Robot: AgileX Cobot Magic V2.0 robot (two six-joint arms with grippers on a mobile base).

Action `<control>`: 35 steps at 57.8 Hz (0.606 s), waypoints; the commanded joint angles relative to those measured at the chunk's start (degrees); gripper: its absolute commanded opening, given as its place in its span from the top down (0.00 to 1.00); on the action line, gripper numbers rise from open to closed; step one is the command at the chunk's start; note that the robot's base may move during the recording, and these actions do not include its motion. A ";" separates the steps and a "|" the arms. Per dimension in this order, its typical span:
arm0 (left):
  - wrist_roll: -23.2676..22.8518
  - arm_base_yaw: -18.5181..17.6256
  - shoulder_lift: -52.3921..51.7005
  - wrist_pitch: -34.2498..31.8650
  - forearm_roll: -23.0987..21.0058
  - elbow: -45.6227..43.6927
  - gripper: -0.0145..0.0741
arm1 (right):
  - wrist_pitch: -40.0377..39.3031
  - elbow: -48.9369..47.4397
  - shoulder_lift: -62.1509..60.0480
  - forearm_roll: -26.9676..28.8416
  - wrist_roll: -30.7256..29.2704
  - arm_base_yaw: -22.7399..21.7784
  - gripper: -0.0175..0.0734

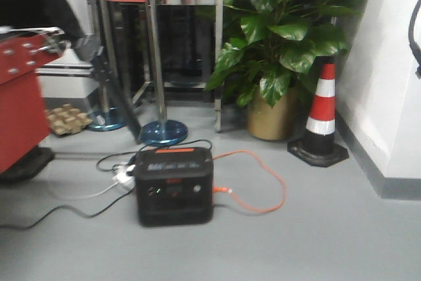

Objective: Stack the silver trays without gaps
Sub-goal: 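Hold the silver tray with both grippers while the base drives away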

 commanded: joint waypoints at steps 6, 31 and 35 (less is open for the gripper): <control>0.36 0.38 -0.86 -1.22 1.83 -0.48 0.84 | -2.49 -0.68 -0.89 -0.90 -1.12 -0.16 0.89; 0.36 0.38 -0.86 -1.22 1.83 -0.48 0.84 | -2.53 -0.68 0.27 -0.90 -1.12 -0.16 0.89; 0.36 0.38 -0.86 -1.22 1.83 -0.48 0.84 | -2.53 -0.68 0.32 -0.90 -1.12 -0.16 0.89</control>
